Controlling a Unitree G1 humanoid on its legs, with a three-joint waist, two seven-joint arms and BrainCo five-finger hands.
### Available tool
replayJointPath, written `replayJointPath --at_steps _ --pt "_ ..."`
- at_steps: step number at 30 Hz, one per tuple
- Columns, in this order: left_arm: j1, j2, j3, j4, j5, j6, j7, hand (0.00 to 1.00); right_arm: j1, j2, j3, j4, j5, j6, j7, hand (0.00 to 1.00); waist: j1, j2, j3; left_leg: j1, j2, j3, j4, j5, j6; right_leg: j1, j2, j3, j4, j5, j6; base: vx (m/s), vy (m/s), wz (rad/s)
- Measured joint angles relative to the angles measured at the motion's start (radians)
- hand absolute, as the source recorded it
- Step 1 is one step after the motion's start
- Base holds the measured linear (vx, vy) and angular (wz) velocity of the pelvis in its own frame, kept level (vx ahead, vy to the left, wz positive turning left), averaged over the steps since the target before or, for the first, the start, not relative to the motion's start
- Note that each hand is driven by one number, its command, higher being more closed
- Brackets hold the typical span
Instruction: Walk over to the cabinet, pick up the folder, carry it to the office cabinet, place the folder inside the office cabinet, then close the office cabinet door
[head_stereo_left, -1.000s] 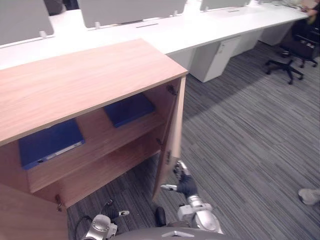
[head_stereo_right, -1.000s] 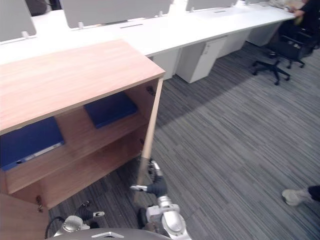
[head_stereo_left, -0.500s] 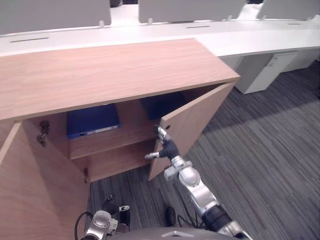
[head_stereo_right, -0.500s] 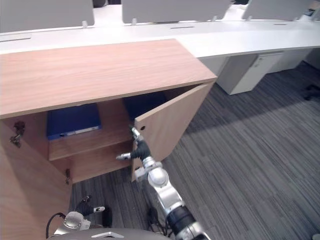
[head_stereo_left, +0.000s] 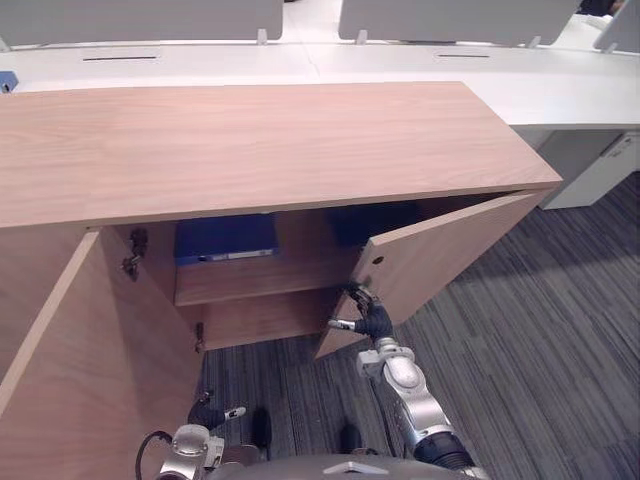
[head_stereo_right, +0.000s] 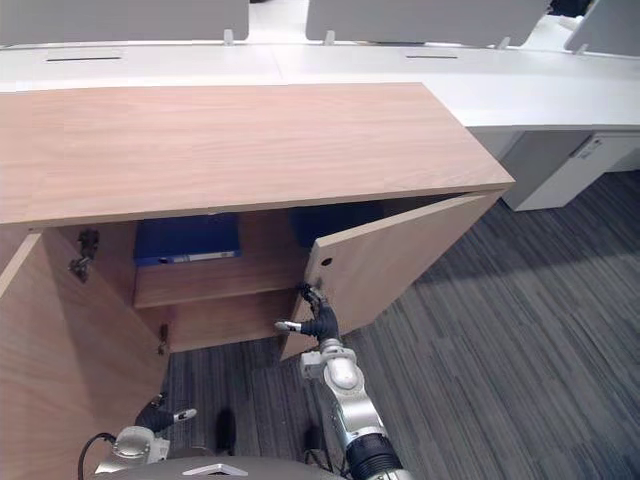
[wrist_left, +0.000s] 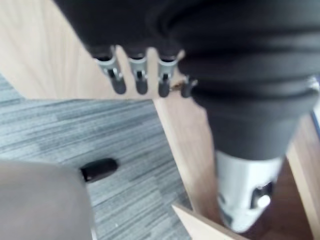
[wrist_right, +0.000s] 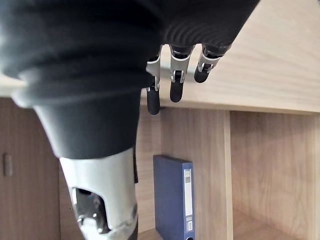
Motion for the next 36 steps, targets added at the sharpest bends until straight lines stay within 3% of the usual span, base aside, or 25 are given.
replayJointPath --at_steps 4,6,9,18,30,36 --pt "0.000 0.002 -0.002 -0.001 0.001 0.002 -0.002 0.00 0.036 0.001 -0.023 0.001 -0.033 0.000 0.004 0.00 -0.001 -0.002 0.000 0.017 0.009 0.019 0.000 -0.012 -0.003 0.009 0.001 -0.008 0.001 0.054 0.025 0.12 -0.057 -0.09" --pt "0.001 0.001 -0.013 0.000 0.002 0.006 -0.003 0.00 0.053 0.001 -0.022 0.015 -0.044 0.000 0.006 0.00 -0.003 0.005 0.003 0.034 0.017 0.028 0.000 -0.023 -0.013 0.028 0.011 -0.005 -0.007 0.061 0.047 0.13 -0.054 -0.16" --pt "-0.002 -0.002 -0.033 0.000 0.002 0.007 -0.012 0.00 0.060 0.001 -0.022 0.096 -0.074 0.002 0.006 0.00 -0.008 0.005 0.003 0.035 0.037 0.034 0.000 -0.027 -0.018 0.031 0.031 -0.003 -0.023 0.062 0.048 0.14 -0.104 -0.13" --pt "-0.015 -0.024 -0.073 0.000 0.002 0.007 -0.019 0.00 0.076 0.000 -0.052 0.374 -0.150 0.020 0.004 0.00 -0.023 0.019 0.017 0.071 0.060 0.046 0.000 -0.038 -0.033 0.061 0.053 -0.007 -0.027 0.062 0.048 0.01 -0.039 -0.07" --pt "0.003 -0.019 -0.051 0.000 -0.001 0.008 -0.018 0.00 0.080 0.001 -0.108 0.500 -0.163 0.055 -0.004 0.00 -0.025 0.020 0.017 0.088 0.058 0.058 0.000 -0.051 -0.033 0.056 0.048 0.006 -0.011 0.029 0.050 -0.05 0.005 -0.02" --pt "-0.009 -0.017 -0.046 0.002 -0.013 0.008 -0.018 0.00 0.029 -0.001 -0.125 0.535 -0.191 0.070 -0.003 0.00 -0.026 0.037 0.044 0.069 0.070 0.088 0.001 -0.065 -0.034 -0.054 0.052 0.076 0.164 0.010 0.075 0.04 0.013 -0.22"
